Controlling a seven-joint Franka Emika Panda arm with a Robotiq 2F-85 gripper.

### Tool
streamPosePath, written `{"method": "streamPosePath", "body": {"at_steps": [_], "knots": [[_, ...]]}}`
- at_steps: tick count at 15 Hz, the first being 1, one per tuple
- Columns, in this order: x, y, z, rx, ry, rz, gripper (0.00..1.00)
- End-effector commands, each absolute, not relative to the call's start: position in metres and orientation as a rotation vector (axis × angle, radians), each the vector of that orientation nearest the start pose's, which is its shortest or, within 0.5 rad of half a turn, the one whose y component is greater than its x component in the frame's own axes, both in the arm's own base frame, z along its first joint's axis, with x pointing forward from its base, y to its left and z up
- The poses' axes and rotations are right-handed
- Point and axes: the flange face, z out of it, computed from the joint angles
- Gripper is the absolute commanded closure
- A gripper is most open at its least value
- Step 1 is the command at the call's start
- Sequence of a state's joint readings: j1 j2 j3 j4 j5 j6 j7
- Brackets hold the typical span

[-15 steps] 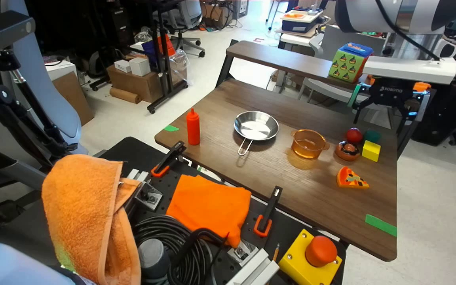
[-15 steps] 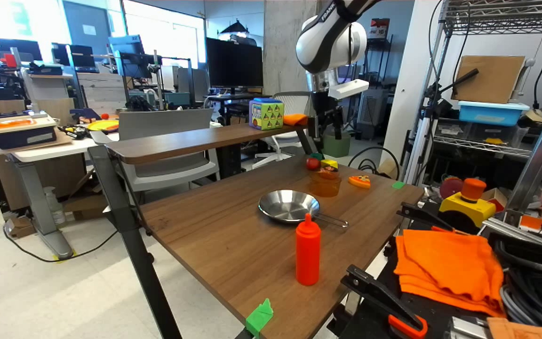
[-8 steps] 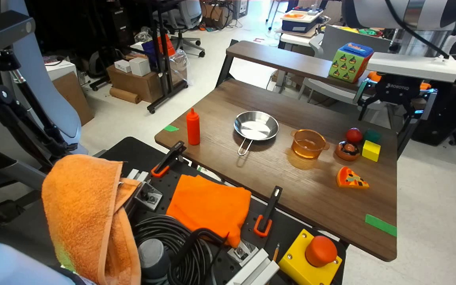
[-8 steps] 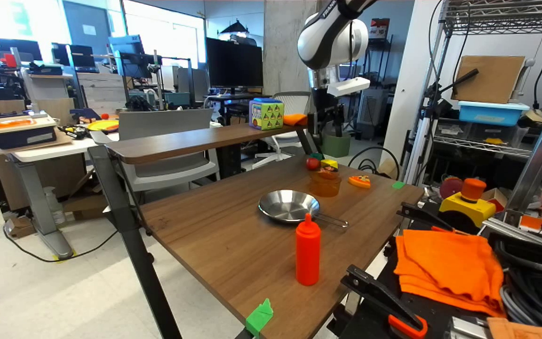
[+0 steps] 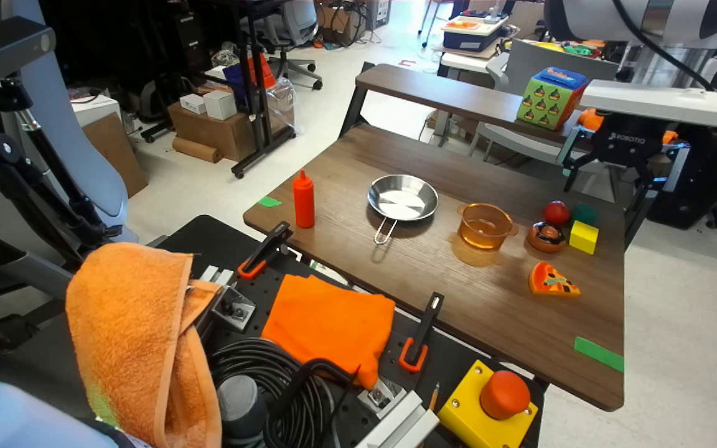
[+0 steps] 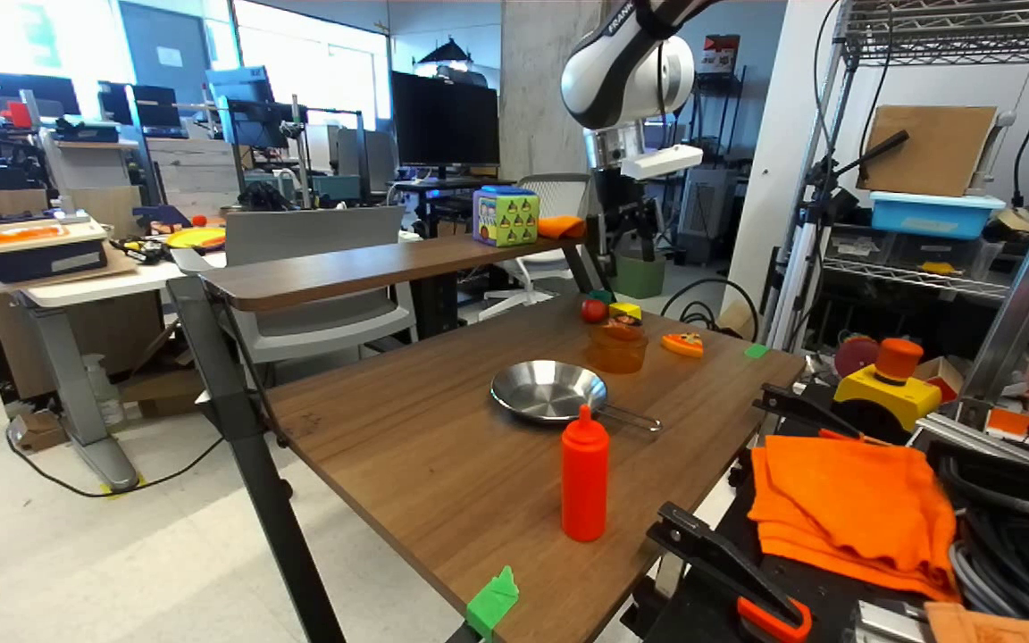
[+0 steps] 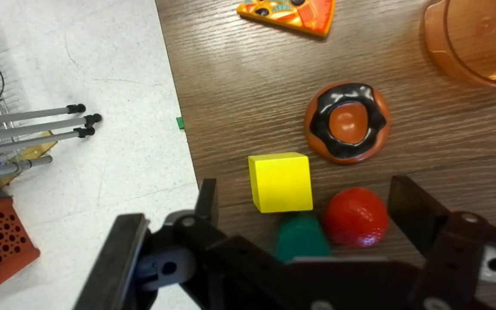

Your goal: Pick up the yellow object from the table and put it in the pot

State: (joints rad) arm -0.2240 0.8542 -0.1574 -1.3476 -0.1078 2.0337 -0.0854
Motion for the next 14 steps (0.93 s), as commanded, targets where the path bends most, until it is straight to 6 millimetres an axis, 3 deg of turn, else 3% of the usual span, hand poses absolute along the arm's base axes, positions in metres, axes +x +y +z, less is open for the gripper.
{"method": "streamPosePath", "body": {"at_steps": [1,14], "knots": [[0.684,-0.258,0.205,-3.232,0.338,0.374,0.00],[0.689,-0.269,0.188,-3.247,0.212,0.460,0.00]]}}
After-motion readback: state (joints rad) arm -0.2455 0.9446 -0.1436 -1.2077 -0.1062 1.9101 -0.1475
